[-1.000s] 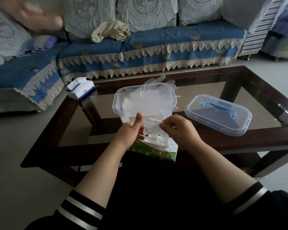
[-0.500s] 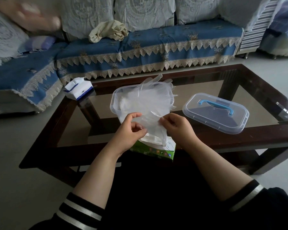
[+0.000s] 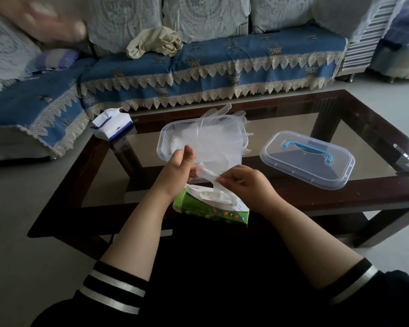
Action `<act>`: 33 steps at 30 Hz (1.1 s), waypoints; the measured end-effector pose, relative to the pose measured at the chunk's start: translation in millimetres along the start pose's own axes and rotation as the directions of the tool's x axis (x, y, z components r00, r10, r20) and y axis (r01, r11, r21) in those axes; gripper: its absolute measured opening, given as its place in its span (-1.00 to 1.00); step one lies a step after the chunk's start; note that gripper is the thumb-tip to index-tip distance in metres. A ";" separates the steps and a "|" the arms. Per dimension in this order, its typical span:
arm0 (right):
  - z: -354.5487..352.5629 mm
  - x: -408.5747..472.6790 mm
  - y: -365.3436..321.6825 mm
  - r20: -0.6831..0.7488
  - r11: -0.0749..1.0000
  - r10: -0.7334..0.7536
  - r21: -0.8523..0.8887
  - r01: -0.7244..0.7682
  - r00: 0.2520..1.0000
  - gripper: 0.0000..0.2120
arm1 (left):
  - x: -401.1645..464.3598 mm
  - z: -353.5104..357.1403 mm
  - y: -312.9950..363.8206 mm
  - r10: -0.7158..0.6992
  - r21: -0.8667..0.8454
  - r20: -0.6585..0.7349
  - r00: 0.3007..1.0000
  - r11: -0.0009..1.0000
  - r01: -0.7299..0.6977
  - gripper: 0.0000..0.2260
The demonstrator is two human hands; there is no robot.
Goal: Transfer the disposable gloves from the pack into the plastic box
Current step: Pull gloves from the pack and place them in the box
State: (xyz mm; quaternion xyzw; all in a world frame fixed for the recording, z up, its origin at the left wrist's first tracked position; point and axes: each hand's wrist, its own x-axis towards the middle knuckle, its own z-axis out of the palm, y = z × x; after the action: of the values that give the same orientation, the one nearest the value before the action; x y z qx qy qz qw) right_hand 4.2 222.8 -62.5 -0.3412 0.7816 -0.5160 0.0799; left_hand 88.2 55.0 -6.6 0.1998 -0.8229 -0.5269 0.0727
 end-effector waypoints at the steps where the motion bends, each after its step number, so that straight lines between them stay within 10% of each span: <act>1: 0.4 -0.7 1.1 0.014 1.000 -0.015 -0.026 0.016 1.000 -0.91 | 0.8 -1.3 1.1 -0.001 0.025 -0.006 1.000 1.000 0.002 -0.29; 7: 4.4 -2.1 -3.7 0.048 0.988 -0.014 -0.153 0.021 0.999 -0.71 | -2.0 6.7 -11.4 -0.008 0.010 0.037 0.999 1.000 0.008 -0.77; 15: 8.2 -0.9 -6.0 -0.078 0.961 0.118 -0.242 -0.133 0.990 -0.73 | -6.6 15.0 -19.7 0.195 0.203 -0.022 0.981 0.961 -0.186 -0.76; 20: 7.6 -2.3 9.9 0.193 0.911 0.277 -0.366 -0.193 0.941 -0.27 | -7.4 26.5 -23.2 0.358 0.469 -0.071 0.931 0.836 -0.285 -0.79; 33: 15.0 1.9 24.9 0.320 0.797 0.350 -0.595 -0.101 0.881 0.02 | 1.2 41.1 -17.0 0.417 0.423 -0.097 0.904 0.839 -0.342 -0.92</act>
State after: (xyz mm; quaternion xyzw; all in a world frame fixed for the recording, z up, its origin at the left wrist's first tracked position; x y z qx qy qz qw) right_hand -1.3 216.1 -90.3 -0.3528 0.8987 -0.1647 0.2018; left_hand 77.9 82.7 -39.9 0.0907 -0.9249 -0.3034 0.2103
